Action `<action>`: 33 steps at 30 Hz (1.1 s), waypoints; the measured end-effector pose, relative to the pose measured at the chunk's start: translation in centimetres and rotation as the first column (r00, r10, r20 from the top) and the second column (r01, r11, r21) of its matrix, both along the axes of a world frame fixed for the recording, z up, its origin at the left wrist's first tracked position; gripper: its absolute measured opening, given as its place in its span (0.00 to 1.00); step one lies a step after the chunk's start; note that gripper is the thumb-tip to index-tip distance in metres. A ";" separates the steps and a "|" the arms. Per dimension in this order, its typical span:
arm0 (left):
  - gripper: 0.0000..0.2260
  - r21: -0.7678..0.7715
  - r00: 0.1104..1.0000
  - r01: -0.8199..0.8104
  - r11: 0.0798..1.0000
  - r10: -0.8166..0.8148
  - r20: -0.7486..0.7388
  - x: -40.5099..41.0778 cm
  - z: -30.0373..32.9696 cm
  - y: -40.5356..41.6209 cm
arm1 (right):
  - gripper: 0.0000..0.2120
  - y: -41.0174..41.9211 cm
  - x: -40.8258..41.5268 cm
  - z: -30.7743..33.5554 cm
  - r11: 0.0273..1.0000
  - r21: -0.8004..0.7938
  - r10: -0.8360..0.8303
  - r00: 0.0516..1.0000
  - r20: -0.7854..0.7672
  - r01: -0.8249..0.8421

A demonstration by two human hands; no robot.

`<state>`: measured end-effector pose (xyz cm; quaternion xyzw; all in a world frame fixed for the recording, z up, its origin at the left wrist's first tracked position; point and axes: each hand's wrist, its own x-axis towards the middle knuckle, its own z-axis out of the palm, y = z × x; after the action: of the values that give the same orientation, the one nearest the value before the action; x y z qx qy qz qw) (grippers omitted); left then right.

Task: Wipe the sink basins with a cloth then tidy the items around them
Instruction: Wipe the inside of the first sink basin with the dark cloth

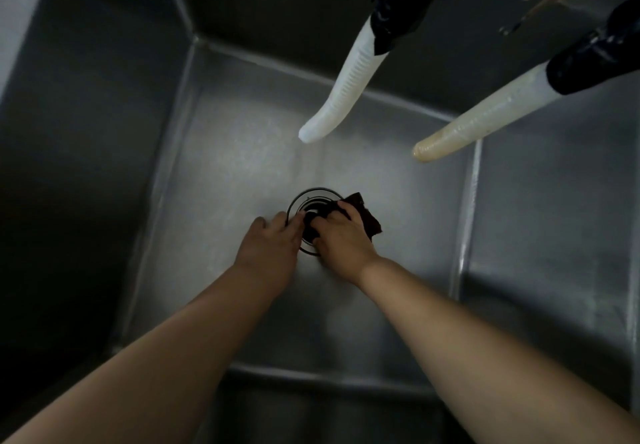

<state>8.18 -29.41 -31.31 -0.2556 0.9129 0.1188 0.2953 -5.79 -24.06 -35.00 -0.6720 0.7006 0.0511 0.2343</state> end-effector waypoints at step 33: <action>0.19 -0.089 0.955 -0.255 0.963 0.236 -0.178 4.8 1.8 0.4 | 0.14 3.5 1.9 0.6 0.991 -0.091 -0.052 0.912 0.406 0.097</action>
<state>13.01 -29.05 -29.54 -0.3725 0.9006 0.1244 0.1865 -3.85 -20.57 -34.42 -0.6528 0.6641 -0.1359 0.3382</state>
